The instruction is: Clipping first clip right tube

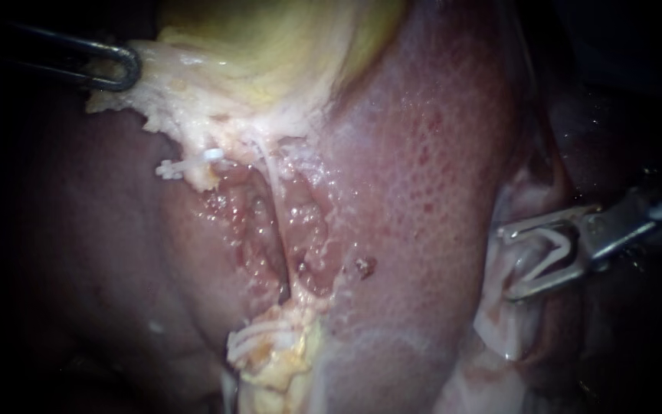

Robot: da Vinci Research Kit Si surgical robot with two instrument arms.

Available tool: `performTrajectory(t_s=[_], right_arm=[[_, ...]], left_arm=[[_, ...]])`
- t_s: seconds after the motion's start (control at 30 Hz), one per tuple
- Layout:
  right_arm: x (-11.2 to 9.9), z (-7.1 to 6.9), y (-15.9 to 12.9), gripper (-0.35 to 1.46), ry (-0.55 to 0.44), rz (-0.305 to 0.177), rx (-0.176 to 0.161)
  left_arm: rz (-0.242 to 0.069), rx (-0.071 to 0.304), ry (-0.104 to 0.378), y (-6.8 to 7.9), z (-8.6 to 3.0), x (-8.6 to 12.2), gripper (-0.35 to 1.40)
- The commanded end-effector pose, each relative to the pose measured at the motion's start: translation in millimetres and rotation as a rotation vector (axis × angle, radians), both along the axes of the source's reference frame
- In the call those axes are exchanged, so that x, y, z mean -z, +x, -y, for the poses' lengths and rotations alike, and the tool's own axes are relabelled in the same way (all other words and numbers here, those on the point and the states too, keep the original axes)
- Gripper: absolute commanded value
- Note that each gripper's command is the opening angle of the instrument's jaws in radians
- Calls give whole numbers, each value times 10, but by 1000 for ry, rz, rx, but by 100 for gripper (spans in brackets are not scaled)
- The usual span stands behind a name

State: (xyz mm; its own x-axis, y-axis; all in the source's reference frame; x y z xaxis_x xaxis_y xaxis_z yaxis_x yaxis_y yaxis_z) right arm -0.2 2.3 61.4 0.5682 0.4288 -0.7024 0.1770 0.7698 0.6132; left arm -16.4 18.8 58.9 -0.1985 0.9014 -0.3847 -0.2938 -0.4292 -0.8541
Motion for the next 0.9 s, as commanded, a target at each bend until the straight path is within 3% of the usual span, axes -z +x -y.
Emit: performTrajectory(t_s=[0.03, 0.17, 0.23, 0.4, 0.7, 0.9], right_arm=[[2, 2, 8, 44, 13, -18, -11], [9, 10, 41, 44, 84, -77, -60], [10, 13, 56, 44, 109, -100, -67], [0, 17, 81, 44, 148, -95, -101], [-45, 29, 123, 44, 171, -89, -147], [-65, 26, 142, 44, 164, -95, -168]], left_arm=[[0, 0, 0, 0, 0, 0, -35], [-1, 1, -1, -1, 1, -1, -35], [-1, 1, -2, -1, 2, -1, -35], [-2, 2, -2, -2, 3, -1, -35], [-3, 3, -2, -3, 3, -1, -35], [-3, 3, -3, -4, 4, -1, -35]])
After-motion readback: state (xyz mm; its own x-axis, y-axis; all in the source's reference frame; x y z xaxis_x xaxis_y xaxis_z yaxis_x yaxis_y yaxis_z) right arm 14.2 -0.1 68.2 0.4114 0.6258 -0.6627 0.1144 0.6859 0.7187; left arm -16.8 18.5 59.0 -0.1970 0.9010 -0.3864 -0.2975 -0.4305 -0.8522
